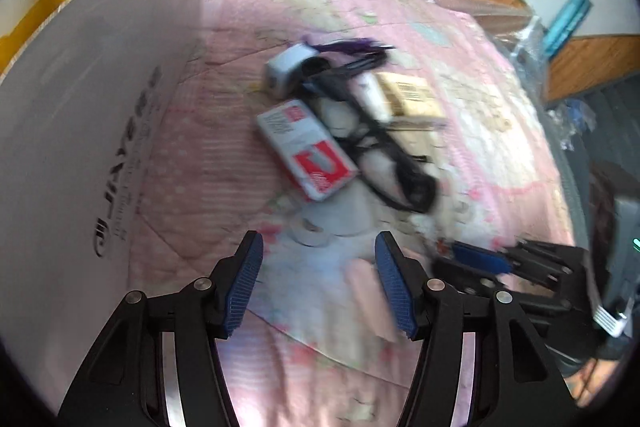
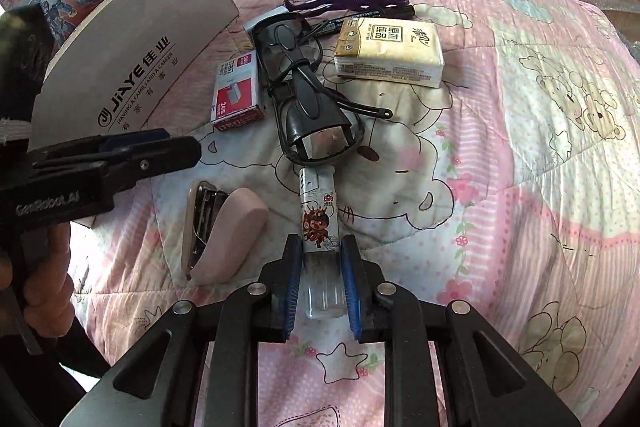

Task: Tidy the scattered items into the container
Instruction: 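Grasp the pink stapler with the left tool while the right tool grasps the white printed lighter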

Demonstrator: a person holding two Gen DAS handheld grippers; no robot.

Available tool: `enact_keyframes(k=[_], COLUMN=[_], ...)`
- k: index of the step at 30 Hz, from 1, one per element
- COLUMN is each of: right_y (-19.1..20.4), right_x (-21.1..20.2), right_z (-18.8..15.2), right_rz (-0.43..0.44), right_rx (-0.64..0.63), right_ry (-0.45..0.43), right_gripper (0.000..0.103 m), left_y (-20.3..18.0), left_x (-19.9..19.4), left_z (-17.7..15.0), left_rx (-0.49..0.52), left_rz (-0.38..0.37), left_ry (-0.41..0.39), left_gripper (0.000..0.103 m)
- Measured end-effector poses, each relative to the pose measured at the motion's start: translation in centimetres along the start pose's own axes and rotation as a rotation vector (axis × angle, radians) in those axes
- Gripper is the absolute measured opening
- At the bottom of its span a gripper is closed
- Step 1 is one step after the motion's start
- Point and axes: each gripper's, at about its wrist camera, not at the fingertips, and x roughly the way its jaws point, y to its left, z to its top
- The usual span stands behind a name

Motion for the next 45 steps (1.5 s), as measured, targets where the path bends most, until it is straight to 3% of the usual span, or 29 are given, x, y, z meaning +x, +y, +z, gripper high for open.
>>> enact_keyframes(k=[2,4,8,10,11,12,18,21,25,27,29,33,36,38,45], right_y=[0.0,0.1,0.5,0.2,0.1,0.1,0.5,0.9,0.9,1.1,1.3,1.2,1.4,1.4,1.9], right_x=[-0.2,-0.2,-0.4,-0.7,-0.8,-0.9,-1.3,-1.2,-0.9,-0.7,-0.7,-0.8,-0.7,-0.8,-2.9], right_z=[-0.1,-0.3,-1.2,-1.3,-1.4,-1.5,-2.0,-2.1,-2.2,-2.3,-2.4,-2.2,-1.8,-1.6,-1.8], right_rz=[-0.006,-0.011,-0.012,-0.008,-0.005,-0.003,-0.001,-0.001,0.008,0.004,-0.007,-0.034,-0.028,-0.023,0.027], right_rx=[0.000,-0.006,-0.006,0.005,0.011,0.016,0.004,0.006,0.018,0.015,0.001,-0.011,0.000,0.003,0.002], right_ry=[-0.004,0.001,0.003,-0.002,-0.004,-0.005,-0.006,-0.014,-0.016,-0.026,-0.033,-0.032,-0.034,-0.036,-0.054], right_gripper=[0.022,0.022,0.022,0.022,0.022,0.022,0.023,0.030,0.036,0.037,0.037,0.024,0.021,0.021,0.020], left_y=[-1.4,-1.7,0.0,0.8,1.4,1.8,2.7,2.2,-0.1,-1.5,-2.8,-3.2,-3.6,-3.0,-0.4], left_x=[0.1,1.0,1.4,1.2,1.5,1.4,-0.6,-1.3,0.4,2.1,2.3,3.4,3.6,3.0,1.1], left_z=[-0.5,-1.1,-1.5,-1.6,-1.7,-1.9,-2.7,-2.7,-2.7,-3.2,-3.3,-2.6,-2.6,-2.5,-2.4], left_rx=[0.070,0.109,0.047,0.018,-0.001,-0.015,-0.105,-0.132,-0.088,-0.038,0.030,0.087,0.126,0.103,-0.029], left_rz=[-0.002,0.070,0.080,0.147,0.192,0.196,0.131,0.095,0.021,0.046,0.109,0.154,0.203,0.188,0.110], left_ry=[0.008,0.034,0.048,0.051,0.069,0.066,0.008,-0.035,0.002,0.052,0.005,-0.003,-0.004,-0.005,0.008], left_gripper=[0.061,0.061,0.064,0.063,0.058,0.058,0.059,0.060,0.061,0.062,0.062,0.059,0.045,0.033,0.031])
